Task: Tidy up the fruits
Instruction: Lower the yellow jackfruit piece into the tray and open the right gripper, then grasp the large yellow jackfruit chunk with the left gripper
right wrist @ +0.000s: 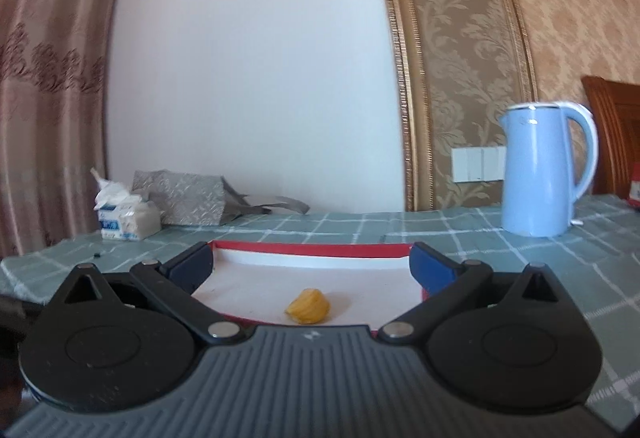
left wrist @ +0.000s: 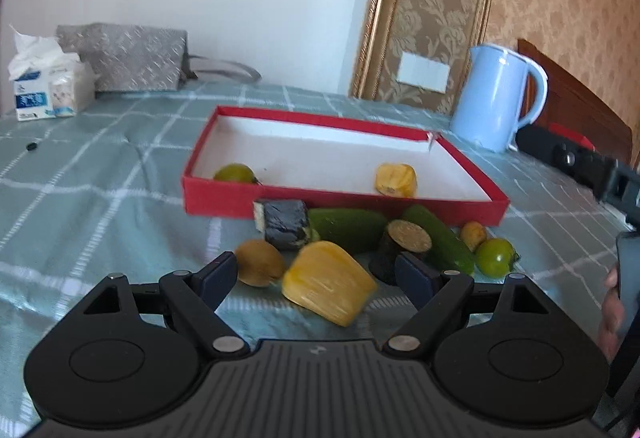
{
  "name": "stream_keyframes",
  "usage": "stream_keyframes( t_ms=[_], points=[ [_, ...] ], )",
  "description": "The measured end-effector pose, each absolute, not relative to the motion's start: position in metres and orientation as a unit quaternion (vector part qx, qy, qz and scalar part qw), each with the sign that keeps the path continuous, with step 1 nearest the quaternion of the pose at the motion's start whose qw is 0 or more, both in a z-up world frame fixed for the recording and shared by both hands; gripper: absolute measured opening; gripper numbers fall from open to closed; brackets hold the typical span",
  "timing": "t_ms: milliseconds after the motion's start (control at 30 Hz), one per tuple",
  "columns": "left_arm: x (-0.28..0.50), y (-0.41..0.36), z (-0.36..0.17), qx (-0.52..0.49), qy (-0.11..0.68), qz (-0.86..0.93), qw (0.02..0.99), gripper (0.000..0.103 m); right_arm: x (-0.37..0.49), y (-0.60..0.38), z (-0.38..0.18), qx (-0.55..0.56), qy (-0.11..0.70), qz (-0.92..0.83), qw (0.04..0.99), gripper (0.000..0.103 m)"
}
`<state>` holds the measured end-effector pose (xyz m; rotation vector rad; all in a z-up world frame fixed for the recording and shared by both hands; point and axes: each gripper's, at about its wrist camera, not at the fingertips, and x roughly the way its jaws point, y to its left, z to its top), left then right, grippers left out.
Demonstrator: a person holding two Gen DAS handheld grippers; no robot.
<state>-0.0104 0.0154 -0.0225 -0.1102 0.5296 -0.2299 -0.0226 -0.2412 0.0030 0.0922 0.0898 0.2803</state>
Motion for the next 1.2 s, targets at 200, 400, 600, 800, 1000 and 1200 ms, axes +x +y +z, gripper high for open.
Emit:
stream_keyframes(
  t_ms=[200,400,600,800,1000,1200],
  points=[
    [-0.006,0.017,-0.021,-0.054,0.273,-0.103,0.955,0.086,-0.015,-0.251,0.001,0.066,0.06,0.13,0.987,0.103],
    [-0.014,0.01,-0.016,-0.06,0.277,-0.125,0.951,0.086,-0.014,-0.247,-0.001,0.055,0.062,0.135,0.987,0.103],
    [-0.01,-0.004,-0.021,-0.055,0.299,-0.128,0.944,0.086,-0.014,-0.248,0.0,0.053,0.06,0.135,0.988,0.103],
    [0.001,-0.011,-0.022,-0.059,0.306,-0.11,0.944,0.086,-0.015,-0.261,0.005,0.075,0.049,0.117,0.989,0.103],
    [0.01,-0.012,-0.027,-0.057,0.309,-0.107,0.943,0.085,-0.009,-0.29,0.006,0.132,0.052,0.085,0.986,0.103],
    [0.005,-0.006,-0.028,-0.031,0.297,-0.093,0.95,0.05,0.002,-0.296,0.002,0.142,0.078,0.078,0.984,0.103]
  ],
)
